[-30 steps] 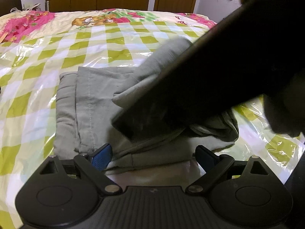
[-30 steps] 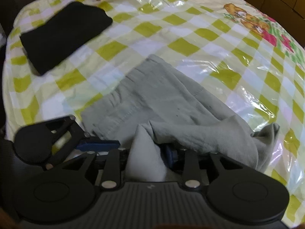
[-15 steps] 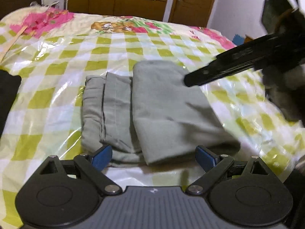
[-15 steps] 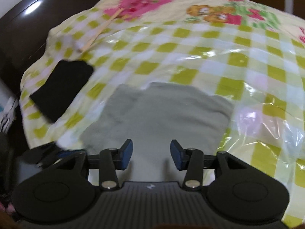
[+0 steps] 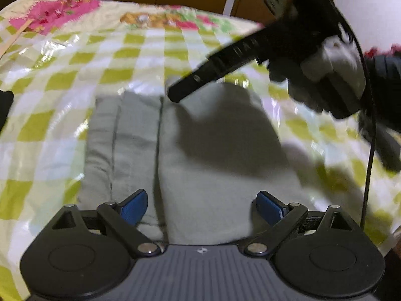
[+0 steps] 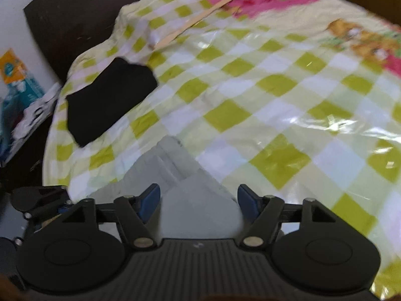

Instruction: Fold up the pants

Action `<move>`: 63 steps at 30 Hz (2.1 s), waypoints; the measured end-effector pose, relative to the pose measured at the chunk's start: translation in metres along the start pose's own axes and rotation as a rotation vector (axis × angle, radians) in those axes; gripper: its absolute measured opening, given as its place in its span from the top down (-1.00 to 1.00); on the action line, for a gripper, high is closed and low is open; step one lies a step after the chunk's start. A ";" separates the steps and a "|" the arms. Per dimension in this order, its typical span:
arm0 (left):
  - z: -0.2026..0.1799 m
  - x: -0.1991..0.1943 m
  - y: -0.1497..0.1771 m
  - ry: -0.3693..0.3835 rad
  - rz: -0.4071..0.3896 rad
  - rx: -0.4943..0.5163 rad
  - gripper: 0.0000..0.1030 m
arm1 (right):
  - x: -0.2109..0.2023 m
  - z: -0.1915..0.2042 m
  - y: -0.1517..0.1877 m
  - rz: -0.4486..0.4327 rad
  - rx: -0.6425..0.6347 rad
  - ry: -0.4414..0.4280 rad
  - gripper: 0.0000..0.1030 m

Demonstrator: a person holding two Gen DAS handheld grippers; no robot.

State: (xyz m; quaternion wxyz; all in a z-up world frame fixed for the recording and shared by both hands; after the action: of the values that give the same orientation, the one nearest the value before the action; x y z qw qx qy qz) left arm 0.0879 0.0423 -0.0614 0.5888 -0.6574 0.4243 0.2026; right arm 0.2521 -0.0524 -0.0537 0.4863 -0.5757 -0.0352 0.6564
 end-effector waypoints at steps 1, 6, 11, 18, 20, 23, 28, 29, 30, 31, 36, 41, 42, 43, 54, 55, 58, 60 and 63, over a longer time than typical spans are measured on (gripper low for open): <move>-0.002 0.003 0.002 -0.009 0.008 0.013 -0.86 | 0.005 -0.003 0.001 0.008 0.011 -0.022 -0.34; -0.007 -0.005 -0.004 -0.006 -0.004 -0.003 -0.08 | 0.004 0.001 0.019 0.032 0.031 -0.022 0.77; -0.011 -0.026 -0.018 0.064 -0.040 -0.031 0.39 | -0.046 0.014 0.025 -0.095 0.108 0.005 0.85; 0.019 -0.070 -0.036 0.068 -0.154 -0.090 0.40 | -0.083 0.039 -0.012 -0.223 0.126 -0.020 0.86; 0.039 -0.070 -0.036 0.053 -0.156 -0.129 0.40 | -0.075 0.047 -0.027 -0.237 0.112 -0.027 0.86; 0.064 -0.056 -0.027 0.048 -0.103 -0.196 0.40 | -0.043 0.047 -0.043 -0.223 0.136 -0.040 0.86; 0.078 -0.035 -0.005 -0.001 -0.057 -0.199 0.40 | 0.047 0.030 -0.036 -0.069 0.189 -0.023 0.76; 0.079 -0.035 -0.004 0.006 -0.057 -0.207 0.40 | 0.061 0.028 -0.034 -0.061 0.198 -0.019 0.75; 0.081 -0.035 -0.004 0.009 -0.059 -0.213 0.40 | 0.070 0.028 -0.033 -0.060 0.198 -0.028 0.75; 0.082 -0.035 -0.004 0.015 -0.062 -0.223 0.40 | 0.076 0.030 -0.034 -0.068 0.202 -0.040 0.75; 0.085 -0.042 -0.009 0.061 -0.088 -0.255 0.40 | 0.077 0.040 -0.039 -0.104 0.187 -0.041 0.81; 0.073 -0.039 -0.009 0.046 -0.067 -0.203 0.26 | 0.046 0.042 -0.043 -0.169 0.210 -0.040 0.83; 0.069 -0.034 -0.008 0.028 -0.057 -0.189 0.26 | 0.038 0.042 -0.043 -0.187 0.221 -0.044 0.83; 0.066 -0.032 -0.008 0.020 -0.058 -0.177 0.27 | 0.030 0.042 -0.042 -0.208 0.233 -0.051 0.84; 0.065 -0.041 -0.014 0.054 -0.095 -0.192 0.53 | -0.009 0.052 -0.049 -0.201 0.202 0.015 0.61; 0.064 -0.042 -0.012 0.054 -0.097 -0.195 0.53 | -0.002 0.054 -0.048 -0.157 0.191 0.031 0.57; 0.056 -0.044 -0.011 0.058 -0.111 -0.174 0.53 | 0.016 0.068 -0.042 -0.092 0.222 0.021 0.27; 0.050 -0.046 -0.011 0.080 -0.123 -0.152 0.53 | 0.023 0.081 -0.037 -0.061 0.237 0.043 0.12; 0.043 -0.048 -0.011 0.106 -0.139 -0.133 0.53 | 0.033 0.093 -0.030 -0.024 0.245 0.103 -0.03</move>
State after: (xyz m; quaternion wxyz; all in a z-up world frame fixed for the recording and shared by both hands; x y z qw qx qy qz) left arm 0.0797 0.0978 -0.0279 0.5332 -0.7327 0.3938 0.1542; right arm 0.2006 0.0337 -0.0288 0.5618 -0.5446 0.0634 0.6195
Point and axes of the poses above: each gripper's, at about its wrist camera, not at the fingertips, and x roughly the way its jaws point, z to its left, y to its underside, the point moved 5 cm from there along x, roughly the way its jaws point, and after that the axes turned 3 degrees about -x, right-handed, at the moved point
